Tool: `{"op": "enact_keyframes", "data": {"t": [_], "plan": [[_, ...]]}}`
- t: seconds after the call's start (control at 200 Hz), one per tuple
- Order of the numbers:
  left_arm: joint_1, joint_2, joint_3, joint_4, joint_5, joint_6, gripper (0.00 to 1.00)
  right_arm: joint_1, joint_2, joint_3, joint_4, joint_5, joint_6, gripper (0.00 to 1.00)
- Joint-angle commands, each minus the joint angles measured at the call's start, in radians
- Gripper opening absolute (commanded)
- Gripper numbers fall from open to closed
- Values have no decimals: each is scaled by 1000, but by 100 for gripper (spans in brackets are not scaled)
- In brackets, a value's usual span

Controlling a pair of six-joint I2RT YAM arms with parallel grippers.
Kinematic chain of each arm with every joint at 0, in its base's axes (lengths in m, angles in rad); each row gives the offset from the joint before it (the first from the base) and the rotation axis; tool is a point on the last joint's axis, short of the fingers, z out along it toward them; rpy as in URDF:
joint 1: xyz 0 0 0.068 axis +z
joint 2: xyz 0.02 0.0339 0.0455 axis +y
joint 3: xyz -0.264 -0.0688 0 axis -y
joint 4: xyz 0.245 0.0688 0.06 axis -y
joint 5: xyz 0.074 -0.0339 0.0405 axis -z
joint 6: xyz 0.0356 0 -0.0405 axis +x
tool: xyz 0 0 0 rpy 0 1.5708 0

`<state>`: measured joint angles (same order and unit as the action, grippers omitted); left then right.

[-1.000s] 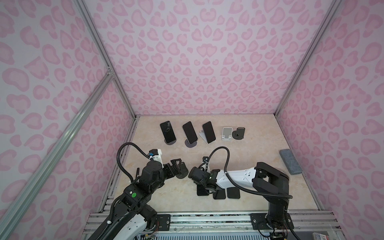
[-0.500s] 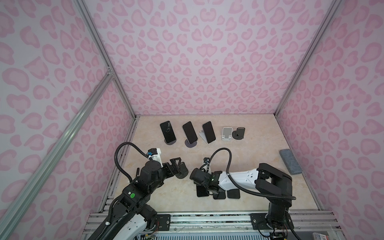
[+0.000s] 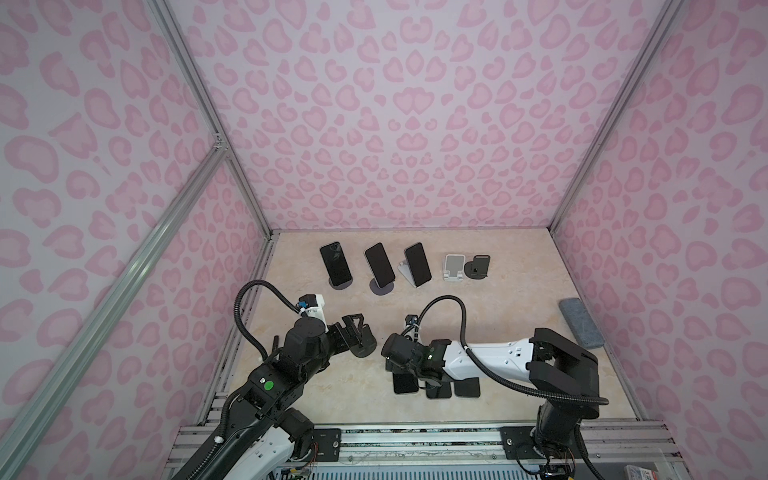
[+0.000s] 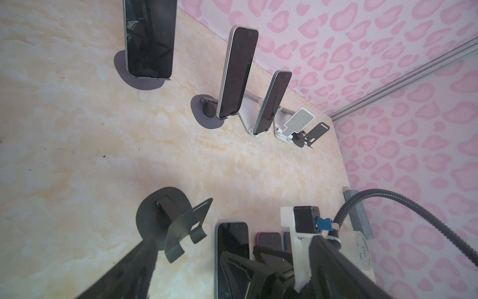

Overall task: Remove the phone from the phone stand
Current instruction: Place the phone at the bottom-center of the table, then pick up the phone stand from the center of the table.

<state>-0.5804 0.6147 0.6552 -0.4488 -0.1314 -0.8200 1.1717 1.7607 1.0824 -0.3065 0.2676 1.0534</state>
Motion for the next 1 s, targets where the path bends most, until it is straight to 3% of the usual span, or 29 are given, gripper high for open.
{"op": "enact_keyframes", "data": {"t": [0.0,0.14,0.26,0.45,0.51,0.795,0.995], "plan": [[1,6,28,-5,-26,5,95,0,-32,59,-54,-18,-121,91],[1,-3,41,-34,-53,-23,96,20,-95,186,-176,-19,-362,92],[1,-29,25,-68,-113,-92,97,33,-110,212,-164,-24,-566,96],[1,-108,19,-129,-224,-153,99,30,-82,241,-115,116,-710,98],[1,-134,19,-157,-249,-153,100,21,-74,241,-67,113,-734,98],[1,-203,-74,-171,-336,-253,100,-54,55,309,55,-185,-729,98],[1,-198,-66,-159,-359,-238,100,-56,148,326,109,-206,-705,98]]}}
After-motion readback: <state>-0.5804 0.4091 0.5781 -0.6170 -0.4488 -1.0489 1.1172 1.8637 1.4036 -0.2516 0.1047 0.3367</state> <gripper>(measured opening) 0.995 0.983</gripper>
